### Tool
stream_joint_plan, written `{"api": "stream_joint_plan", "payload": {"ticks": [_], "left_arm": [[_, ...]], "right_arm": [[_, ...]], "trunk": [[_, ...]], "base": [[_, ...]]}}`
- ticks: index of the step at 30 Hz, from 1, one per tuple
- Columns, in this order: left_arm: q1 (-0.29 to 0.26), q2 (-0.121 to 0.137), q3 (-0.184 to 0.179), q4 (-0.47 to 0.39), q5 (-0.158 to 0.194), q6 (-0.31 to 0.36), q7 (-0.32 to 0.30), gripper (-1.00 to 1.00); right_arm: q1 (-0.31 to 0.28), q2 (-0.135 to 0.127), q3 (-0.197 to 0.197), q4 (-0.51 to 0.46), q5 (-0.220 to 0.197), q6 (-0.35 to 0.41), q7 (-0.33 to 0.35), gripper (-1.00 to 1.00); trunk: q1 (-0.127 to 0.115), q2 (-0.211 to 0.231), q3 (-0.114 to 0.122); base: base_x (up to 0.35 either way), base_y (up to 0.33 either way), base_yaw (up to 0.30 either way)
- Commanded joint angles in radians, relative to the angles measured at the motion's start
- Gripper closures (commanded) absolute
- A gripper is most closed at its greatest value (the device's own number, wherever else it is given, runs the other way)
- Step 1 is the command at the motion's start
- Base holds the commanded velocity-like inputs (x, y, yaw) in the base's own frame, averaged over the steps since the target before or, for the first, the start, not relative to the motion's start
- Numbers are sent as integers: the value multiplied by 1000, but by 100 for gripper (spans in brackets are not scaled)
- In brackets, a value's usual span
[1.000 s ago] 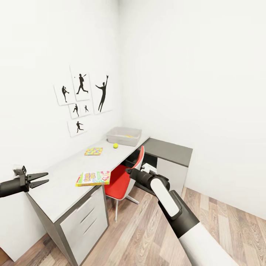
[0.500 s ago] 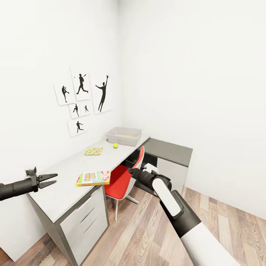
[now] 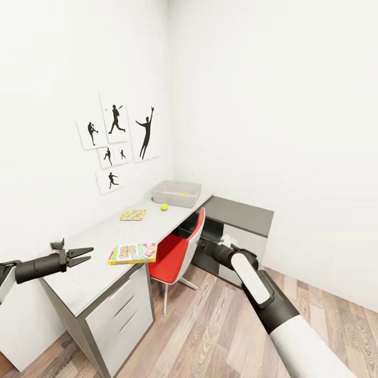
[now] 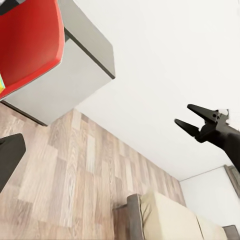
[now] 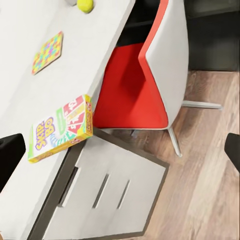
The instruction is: Put all the toys in the child's room - the three board games (two on the bed and one on the table), the two jigsaw puzzles on the table, and the tennis ball on the table - inside the toy box on the table in the child's room.
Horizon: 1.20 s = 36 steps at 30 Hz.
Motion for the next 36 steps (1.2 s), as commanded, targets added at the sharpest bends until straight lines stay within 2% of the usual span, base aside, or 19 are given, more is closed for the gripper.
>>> {"api": "stream_joint_plan", "payload": {"ticks": [1, 3, 5, 9, 12, 15, 18, 20, 25, 27, 30, 36], "left_arm": [[-1, -4, 1, 0, 1, 9, -3, -100], [-1, -28, 2, 0, 0, 5, 3, -100], [-1, -38, 9, 0, 1, 4, 12, -100], [-1, -60, 52, 0, 1, 3, 44, -100], [0, -88, 103, 0, 0, 0, 81, -100], [0, -113, 126, 0, 0, -9, 119, -100], [6, -147, 136, 0, 0, -26, 168, -100], [12, -181, 151, 0, 1, -53, 227, -100], [18, -240, 213, 0, 1, -95, 307, -100], [18, -249, 225, 0, 1, -98, 317, -100], [20, -263, 243, -11, 1, -103, 345, -100], [39, -267, 249, -51, 0, -103, 357, -100]], "right_arm": [[-1, -5, 0, -1, -10, 0, -6, -100], [-1, -20, -3, -1, -10, -6, 18, -100], [-1, -24, -4, 0, -10, -12, 34, -100], [-1, -32, -8, 1, -10, -22, 77, -100], [-1, -38, -10, 1, -10, -26, 100, -100], [-1, -42, -12, 1, -11, -27, 106, -100], [-1, -55, -19, 2, -13, -27, 109, -100], [-1, -74, -33, 3, -16, -27, 112, -100], [0, -91, -46, 15, -17, -28, 132, -100], [0, -91, -48, 25, -18, -28, 136, -100], [0, -88, -76, 52, -18, -29, 144, -100], [0, -80, -104, 61, -18, -29, 146, -100]], "trunk": [[1, -2, -2], [1, -2, -2], [1, -2, -2], [1, -2, -2], [1, -2, -2], [1, -2, -2], [1, -2, -2], [1, -2, -2], [1, -2, -2], [1, -2, -2], [1, -2, -2], [1, -2, -2]], "base": [[0, 0, 0], [0, 0, 0], [0, 0, 0], [0, 0, 0], [0, 0, 0], [0, 0, 0], [0, 0, 0], [0, 0, 0], [0, 0, 0], [0, 0, 0], [0, 0, 0], [0, 0, 0]]}}
